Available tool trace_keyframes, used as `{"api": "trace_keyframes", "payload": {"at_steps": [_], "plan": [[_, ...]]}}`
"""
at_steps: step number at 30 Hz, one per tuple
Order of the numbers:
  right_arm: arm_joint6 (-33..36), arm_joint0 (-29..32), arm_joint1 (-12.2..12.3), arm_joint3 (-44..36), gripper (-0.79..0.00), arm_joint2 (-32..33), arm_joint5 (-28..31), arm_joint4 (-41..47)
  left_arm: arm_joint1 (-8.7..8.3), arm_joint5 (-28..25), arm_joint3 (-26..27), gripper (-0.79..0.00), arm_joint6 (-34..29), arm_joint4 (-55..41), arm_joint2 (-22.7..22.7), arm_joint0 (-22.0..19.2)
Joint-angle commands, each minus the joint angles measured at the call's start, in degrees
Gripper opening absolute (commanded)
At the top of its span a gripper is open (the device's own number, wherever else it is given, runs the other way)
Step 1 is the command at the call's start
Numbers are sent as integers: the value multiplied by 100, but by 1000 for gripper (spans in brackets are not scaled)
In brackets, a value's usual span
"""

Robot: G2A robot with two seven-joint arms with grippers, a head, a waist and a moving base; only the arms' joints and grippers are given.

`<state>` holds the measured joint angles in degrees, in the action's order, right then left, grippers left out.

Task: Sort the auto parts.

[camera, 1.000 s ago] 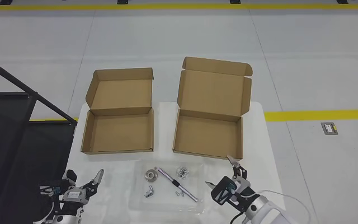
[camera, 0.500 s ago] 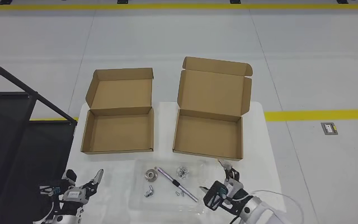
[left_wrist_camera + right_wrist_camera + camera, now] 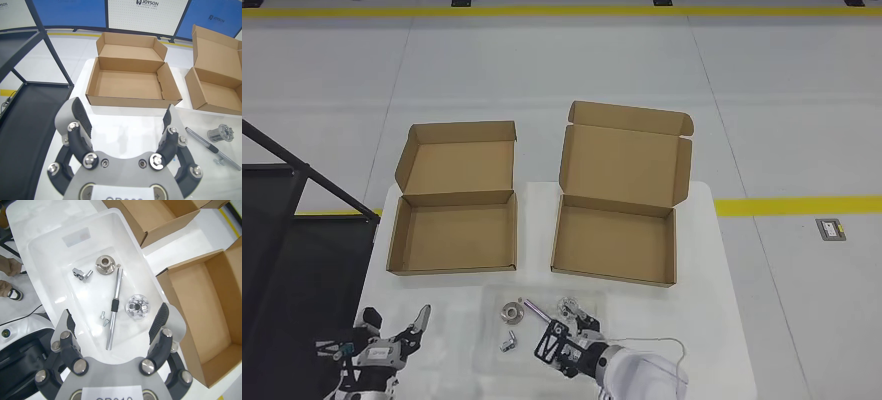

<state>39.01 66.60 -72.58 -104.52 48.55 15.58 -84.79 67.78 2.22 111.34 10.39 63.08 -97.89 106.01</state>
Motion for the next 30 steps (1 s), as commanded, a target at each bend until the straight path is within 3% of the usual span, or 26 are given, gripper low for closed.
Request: {"api": "trace_keyframes", "payload": {"at_steps": [1, 17, 30], "plan": [[13, -106, -44, 119, 0, -51, -131, 176, 2, -53, 27, 0, -33, 61, 0, 18], [-223, -57, -59, 267, 0, 9, -98, 402, 6, -200, 36, 0, -42, 2, -25, -3], [673, -486, -400, 799, 0, -331, -1885, 659, 53, -278, 15, 0, -114, -145, -111, 18]]}}
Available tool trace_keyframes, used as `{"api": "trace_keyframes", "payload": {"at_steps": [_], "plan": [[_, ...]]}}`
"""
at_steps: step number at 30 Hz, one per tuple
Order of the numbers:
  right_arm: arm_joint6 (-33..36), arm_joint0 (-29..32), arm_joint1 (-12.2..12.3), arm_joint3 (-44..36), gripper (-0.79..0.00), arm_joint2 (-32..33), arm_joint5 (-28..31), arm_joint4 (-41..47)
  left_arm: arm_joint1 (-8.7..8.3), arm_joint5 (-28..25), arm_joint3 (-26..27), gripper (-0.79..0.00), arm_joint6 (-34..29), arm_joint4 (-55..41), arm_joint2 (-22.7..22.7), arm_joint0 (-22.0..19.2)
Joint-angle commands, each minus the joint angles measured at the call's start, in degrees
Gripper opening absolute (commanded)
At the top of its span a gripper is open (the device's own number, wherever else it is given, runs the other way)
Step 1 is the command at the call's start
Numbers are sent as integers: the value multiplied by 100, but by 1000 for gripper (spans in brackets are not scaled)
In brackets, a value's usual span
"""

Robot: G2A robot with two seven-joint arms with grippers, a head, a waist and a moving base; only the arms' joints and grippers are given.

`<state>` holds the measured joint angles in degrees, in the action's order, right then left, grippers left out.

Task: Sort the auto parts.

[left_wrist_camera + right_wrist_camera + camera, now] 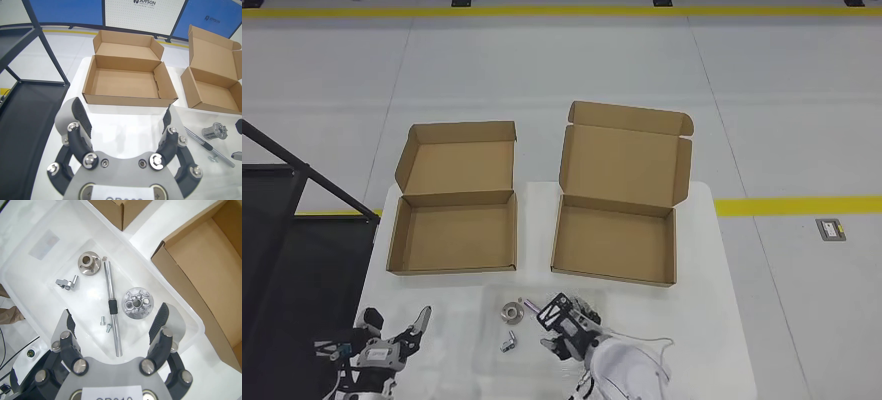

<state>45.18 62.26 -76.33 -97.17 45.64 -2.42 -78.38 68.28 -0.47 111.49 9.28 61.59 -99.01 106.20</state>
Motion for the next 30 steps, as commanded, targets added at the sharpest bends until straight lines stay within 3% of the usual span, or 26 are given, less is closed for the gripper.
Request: {"api": "trace_keyframes", "payload": {"at_steps": [1, 5, 12, 14, 15, 17, 18, 19, 21, 24, 28, 30], "plan": [[106, -121, -63, 139, 0, -90, -160, 71, 5, -19, -2, 0, -11, -2, 1, -2], [263, -345, -190, 434, 0, -196, -525, 175, 17, -47, -6, 0, -81, -43, -28, 2], [258, -566, -331, 881, 0, -183, -654, 501, 35, -89, -7, 0, -161, -90, -89, -31], [240, -607, -366, 971, -31, -183, -751, 504, 40, -118, -7, 0, -164, -88, -93, -35], [234, -623, -383, 1007, -163, -185, -780, 520, 42, -125, -10, 0, -166, -87, -97, -38], [245, -666, -414, 1096, -142, -186, -907, 471, 48, -128, -14, 0, -176, -87, -100, -52], [262, -683, -431, 1136, -191, -200, -960, 439, 52, -122, -17, 0, -181, -90, -101, -59], [274, -701, -448, 1169, -191, -214, -986, 427, 55, -123, -18, 0, -195, -91, -99, -62], [264, -730, -480, 1233, -372, -227, -1013, 434, 59, -138, -18, 0, -210, -79, -103, -73], [262, -763, -521, 1305, -483, -241, -1073, 387, 67, -143, -28, 0, -225, -74, -111, -92], [268, -712, -554, 1195, -785, -227, -1081, 338, 80, -151, -37, 0, -239, -77, -119, -110], [245, -614, -538, 991, -785, -156, -1024, 340, 84, -149, -47, 0, -245, -64, -118, -120]]}}
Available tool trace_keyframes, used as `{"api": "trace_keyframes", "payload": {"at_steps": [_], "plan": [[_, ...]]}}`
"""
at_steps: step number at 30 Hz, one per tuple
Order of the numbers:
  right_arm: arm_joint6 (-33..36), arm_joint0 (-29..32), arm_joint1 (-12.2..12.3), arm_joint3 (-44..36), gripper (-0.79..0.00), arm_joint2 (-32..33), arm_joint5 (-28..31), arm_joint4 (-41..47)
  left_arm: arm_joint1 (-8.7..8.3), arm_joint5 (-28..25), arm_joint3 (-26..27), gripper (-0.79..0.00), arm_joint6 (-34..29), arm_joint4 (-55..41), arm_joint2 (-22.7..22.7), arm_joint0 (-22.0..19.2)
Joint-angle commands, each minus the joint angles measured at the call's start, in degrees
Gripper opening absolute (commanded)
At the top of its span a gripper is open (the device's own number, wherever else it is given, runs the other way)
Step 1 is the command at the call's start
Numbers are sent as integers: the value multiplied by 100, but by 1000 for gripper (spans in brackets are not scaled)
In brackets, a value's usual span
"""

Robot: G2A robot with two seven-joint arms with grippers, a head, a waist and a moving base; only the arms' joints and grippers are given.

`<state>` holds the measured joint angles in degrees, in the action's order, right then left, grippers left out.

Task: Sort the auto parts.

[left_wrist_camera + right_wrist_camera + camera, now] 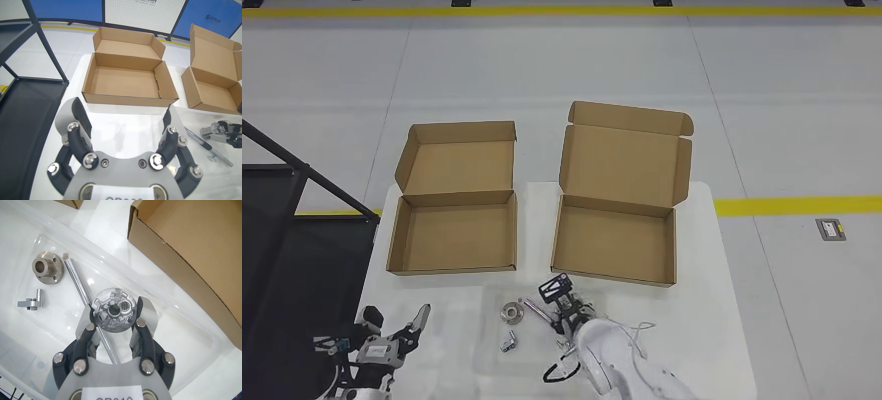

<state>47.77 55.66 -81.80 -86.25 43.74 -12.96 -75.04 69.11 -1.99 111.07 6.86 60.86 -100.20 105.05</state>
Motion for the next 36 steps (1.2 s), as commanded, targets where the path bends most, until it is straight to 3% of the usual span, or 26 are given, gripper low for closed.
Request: {"api": "trace_keyframes", "payload": {"at_steps": [1, 9, 14, 17, 19, 25, 36], "plan": [[-54, 135, 30, -273, -785, 99, 134, 43, 5, 5, -10, 0, -5, 16, 4, -12], [-648, 1114, 354, -2285, -785, 1121, 1583, 179, 28, 24, -51, 0, -73, 98, 62, -75], [-1351, 1325, 443, -2988, -785, 1653, 1782, -99, 41, 59, -8, 0, -106, 144, 69, -112], [-1574, 1016, 429, -2826, -785, 1808, 1902, 27, 52, 87, 39, 0, -99, 69, 14, -55], [-1582, 635, 390, -2496, -785, 1849, 1615, -121, 56, 95, 60, 0, -101, 45, -46, 2], [-1493, -818, 144, -906, -785, 1389, 1019, 24, 62, 96, 92, 0, -90, 20, -100, 63], [-1493, -818, 144, -906, -785, 1389, 1019, 24, 62, 96, 92, 0, -90, 20, -100, 63]]}}
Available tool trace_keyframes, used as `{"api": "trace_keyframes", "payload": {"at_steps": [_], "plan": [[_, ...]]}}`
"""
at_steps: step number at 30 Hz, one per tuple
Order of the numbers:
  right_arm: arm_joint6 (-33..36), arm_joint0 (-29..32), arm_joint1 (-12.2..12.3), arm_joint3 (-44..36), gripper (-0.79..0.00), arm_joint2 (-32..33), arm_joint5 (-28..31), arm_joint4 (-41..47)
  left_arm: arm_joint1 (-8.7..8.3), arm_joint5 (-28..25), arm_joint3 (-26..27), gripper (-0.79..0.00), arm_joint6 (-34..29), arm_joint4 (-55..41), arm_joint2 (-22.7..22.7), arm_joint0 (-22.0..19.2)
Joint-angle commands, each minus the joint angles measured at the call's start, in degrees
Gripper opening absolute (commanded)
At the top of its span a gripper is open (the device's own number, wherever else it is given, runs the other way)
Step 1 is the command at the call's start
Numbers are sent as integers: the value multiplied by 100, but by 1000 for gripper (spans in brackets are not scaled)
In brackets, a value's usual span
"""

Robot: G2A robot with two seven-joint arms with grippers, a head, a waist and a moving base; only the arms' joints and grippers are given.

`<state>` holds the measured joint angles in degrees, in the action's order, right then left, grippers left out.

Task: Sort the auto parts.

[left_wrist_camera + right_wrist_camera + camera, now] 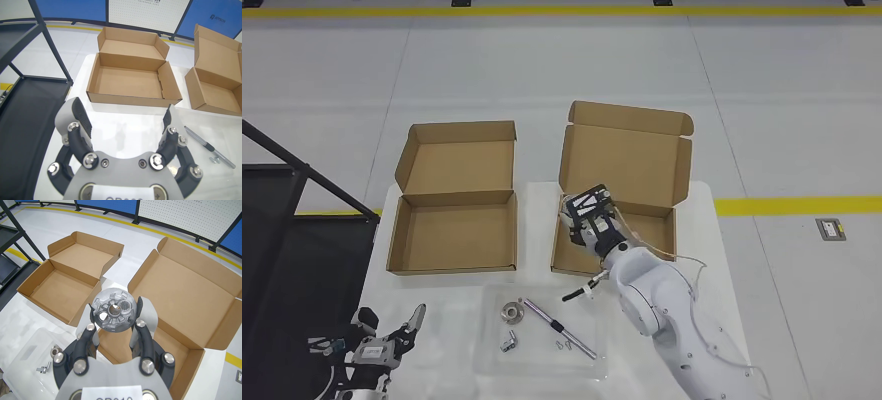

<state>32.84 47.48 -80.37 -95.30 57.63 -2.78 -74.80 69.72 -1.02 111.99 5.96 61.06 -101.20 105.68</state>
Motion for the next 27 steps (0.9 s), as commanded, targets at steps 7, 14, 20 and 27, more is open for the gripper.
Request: {"api": "trace_keyframes", "payload": {"at_steps": [7, 14, 20, 27], "plan": [[-173, 107, -19, 184, -785, 61, -100, 236, 0, 0, 0, 0, 0, 0, 0, 0], [-328, -806, -270, 2086, -785, -182, -575, 780, 0, 0, 0, 0, 0, 0, 0, 0], [-484, -1864, -635, 4216, -785, -638, -549, 1408, 0, 0, 0, 0, 0, 0, 0, 0], [-589, -2577, -1037, 5725, -785, -1044, -475, 1778, 0, 0, 0, 0, 0, 0, 0, 0]]}}
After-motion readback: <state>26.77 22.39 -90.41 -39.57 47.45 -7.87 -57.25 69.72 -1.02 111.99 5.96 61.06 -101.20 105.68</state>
